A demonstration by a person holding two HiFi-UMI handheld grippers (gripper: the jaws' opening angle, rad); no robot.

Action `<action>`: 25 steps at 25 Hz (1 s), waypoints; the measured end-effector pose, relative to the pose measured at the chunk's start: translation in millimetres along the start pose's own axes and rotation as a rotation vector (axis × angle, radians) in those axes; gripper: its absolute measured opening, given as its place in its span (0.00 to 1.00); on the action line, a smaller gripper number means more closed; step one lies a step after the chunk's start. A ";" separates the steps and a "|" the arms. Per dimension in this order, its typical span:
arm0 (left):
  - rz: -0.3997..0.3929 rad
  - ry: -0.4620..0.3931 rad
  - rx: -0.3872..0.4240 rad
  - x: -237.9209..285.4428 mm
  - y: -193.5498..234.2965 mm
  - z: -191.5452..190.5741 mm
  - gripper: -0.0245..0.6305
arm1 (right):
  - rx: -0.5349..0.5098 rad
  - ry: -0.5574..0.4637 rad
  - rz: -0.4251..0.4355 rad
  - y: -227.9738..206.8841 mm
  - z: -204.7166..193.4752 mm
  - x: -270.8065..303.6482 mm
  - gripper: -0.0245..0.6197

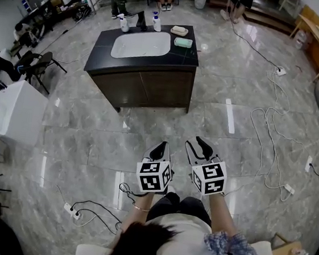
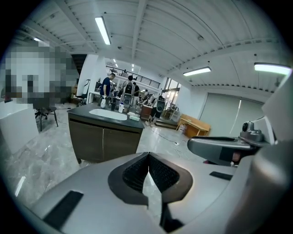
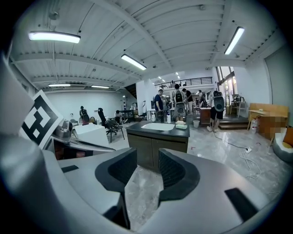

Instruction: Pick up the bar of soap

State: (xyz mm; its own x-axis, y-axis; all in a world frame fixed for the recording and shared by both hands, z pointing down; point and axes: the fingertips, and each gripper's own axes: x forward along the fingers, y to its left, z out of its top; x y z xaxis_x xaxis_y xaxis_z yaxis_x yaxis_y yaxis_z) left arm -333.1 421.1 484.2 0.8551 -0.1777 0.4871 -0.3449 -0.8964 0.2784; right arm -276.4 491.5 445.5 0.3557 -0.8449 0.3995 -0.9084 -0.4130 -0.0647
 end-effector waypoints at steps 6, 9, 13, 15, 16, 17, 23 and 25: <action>-0.008 -0.005 0.010 -1.1 10.4 8.4 0.05 | 0.011 -0.014 -0.012 2.7 7.8 8.9 0.28; 0.000 -0.002 0.014 -2.3 17.9 10.6 0.05 | 0.012 -0.025 -0.002 7.8 10.5 11.9 0.28; 0.004 -0.008 0.011 0.1 21.9 14.1 0.05 | 0.018 -0.034 -0.016 5.0 12.7 15.8 0.28; 0.002 -0.005 0.012 0.9 22.0 13.5 0.05 | 0.022 -0.033 -0.024 2.8 13.0 16.4 0.28; 0.001 -0.003 0.012 1.3 22.1 13.7 0.05 | 0.020 -0.032 -0.027 2.0 13.8 16.6 0.28; -0.001 -0.002 0.012 1.8 22.0 14.4 0.05 | 0.018 -0.031 -0.029 1.4 14.7 16.8 0.28; 0.001 -0.004 0.015 11.4 20.4 18.0 0.05 | 0.011 -0.017 -0.024 -7.5 14.3 21.8 0.28; 0.007 -0.005 0.016 18.2 21.0 21.1 0.05 | 0.004 -0.019 -0.028 -14.0 16.6 26.5 0.28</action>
State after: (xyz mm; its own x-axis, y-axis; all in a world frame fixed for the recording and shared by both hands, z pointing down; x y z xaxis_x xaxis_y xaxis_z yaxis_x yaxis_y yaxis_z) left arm -316.6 390.5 481.4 0.8545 -0.1861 0.4850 -0.3448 -0.9015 0.2615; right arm -250.6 469.2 441.9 0.3852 -0.8391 0.3840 -0.8971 -0.4381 -0.0575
